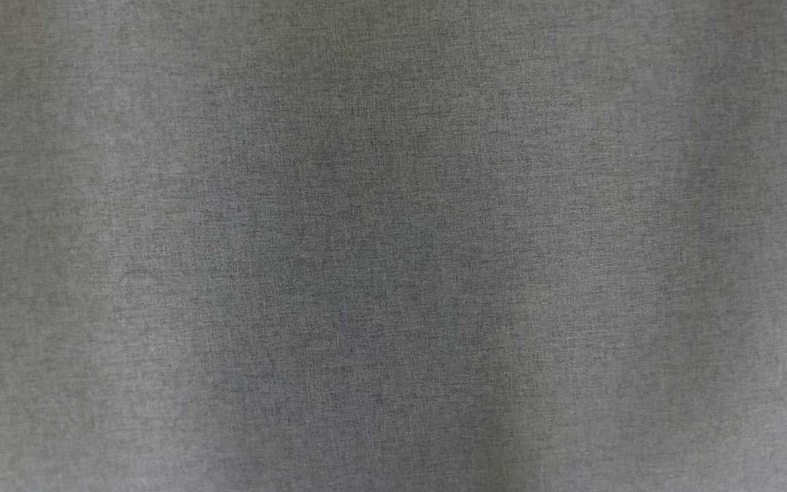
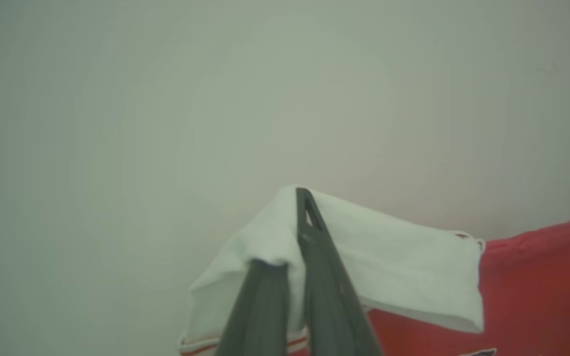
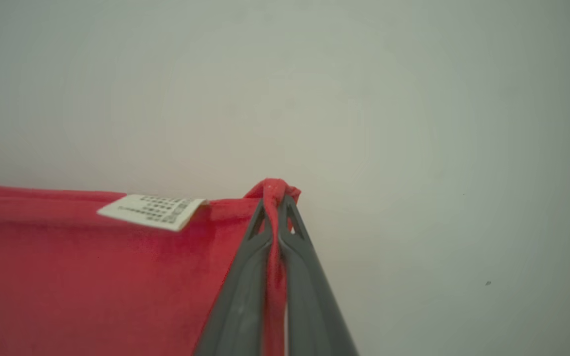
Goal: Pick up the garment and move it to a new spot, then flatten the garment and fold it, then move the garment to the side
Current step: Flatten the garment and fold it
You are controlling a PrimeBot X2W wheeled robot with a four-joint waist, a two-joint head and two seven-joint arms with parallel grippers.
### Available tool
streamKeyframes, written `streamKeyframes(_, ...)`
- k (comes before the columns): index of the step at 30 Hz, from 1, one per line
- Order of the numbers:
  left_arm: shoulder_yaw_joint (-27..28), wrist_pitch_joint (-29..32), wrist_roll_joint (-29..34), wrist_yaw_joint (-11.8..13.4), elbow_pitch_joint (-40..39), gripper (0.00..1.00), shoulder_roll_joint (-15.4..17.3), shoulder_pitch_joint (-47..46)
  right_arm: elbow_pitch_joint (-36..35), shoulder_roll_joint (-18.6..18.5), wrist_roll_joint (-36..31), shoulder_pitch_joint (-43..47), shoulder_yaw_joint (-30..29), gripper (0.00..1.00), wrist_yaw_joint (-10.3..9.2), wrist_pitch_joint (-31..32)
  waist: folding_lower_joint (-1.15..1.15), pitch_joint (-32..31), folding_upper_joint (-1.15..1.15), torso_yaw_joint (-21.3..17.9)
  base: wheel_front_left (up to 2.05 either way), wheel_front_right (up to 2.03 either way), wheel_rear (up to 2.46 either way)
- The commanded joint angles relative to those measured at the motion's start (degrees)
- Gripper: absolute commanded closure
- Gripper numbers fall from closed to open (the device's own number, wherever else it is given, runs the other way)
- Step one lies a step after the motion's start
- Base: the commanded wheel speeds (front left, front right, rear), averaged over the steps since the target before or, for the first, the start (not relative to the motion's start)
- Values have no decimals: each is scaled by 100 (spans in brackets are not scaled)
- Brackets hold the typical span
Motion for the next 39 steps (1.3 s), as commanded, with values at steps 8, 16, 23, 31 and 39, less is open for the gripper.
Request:
streamKeyframes(8,-207,-236,-228,10,252,100,61,-115,158,7,58,-151,237,100,-12,-81,0,17,-1,65,0,0,0)
streamKeyframes(16,-484,-483,-438,10,292,100,66,293,165,85,191,91,522,100,-12,-271,0,-41,-1,147,0,0,0)
streamKeyframes(23,-619,-736,-950,10,-139,100,231,1311,-100,44,597,963,738,100,-12,-488,0,-411,-1,163,0,0,0)
streamKeyframes(31,-519,-959,-1423,10,-967,100,672,3591,-724,-35,1289,2960,1072,100,-12,-776,0,-1256,-1,48,0,0,0)
streamKeyframes(39,321,-969,-1366,346,-2534,100,991,6350,-1500,-305,1778,4981,1328,100,-12,-961,0,-1917,-1,23,0,0,0)
